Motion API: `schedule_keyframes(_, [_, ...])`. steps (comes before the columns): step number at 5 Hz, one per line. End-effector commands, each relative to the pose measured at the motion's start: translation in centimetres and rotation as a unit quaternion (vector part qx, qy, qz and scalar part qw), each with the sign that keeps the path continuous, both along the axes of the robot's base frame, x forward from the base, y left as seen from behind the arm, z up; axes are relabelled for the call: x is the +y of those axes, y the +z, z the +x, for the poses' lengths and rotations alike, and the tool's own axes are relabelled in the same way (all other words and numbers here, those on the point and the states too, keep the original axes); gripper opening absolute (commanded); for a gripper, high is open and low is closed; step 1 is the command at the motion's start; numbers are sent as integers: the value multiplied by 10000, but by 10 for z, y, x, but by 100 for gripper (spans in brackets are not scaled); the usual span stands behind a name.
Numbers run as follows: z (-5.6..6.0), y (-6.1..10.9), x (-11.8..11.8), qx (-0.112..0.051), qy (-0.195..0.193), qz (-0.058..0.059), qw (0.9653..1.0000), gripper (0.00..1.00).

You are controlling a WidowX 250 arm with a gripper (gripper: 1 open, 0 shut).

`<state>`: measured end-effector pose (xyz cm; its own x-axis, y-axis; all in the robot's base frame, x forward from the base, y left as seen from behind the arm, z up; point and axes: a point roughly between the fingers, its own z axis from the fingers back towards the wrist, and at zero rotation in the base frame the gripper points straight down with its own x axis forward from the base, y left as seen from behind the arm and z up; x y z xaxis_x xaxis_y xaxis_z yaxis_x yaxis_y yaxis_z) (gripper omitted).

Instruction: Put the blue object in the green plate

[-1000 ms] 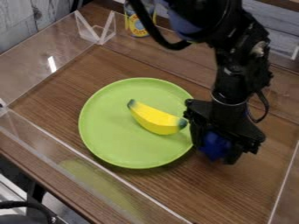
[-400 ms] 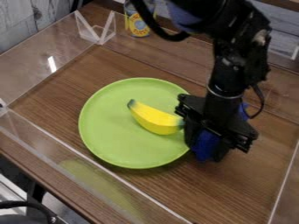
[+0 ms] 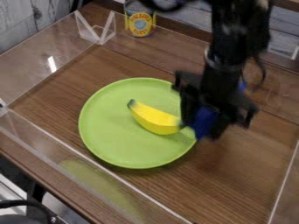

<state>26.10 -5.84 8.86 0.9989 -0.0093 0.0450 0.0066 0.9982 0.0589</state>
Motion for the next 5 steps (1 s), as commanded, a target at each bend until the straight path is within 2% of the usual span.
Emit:
schedule_keyframes(1, [16,50,26,-537,348,27,9979,0])
schedule_keyframes(2, [30,66,70,-647,668,107,9956,0])
schedule_keyframes(3, [38,72,110,-662,1147,193,9910,0])
schedule_keyframes(4, [33,69,148,-636,1469,272,9867,0])
schedule_keyframes(5, [27,62,128,-533,1093,294,9921,0])
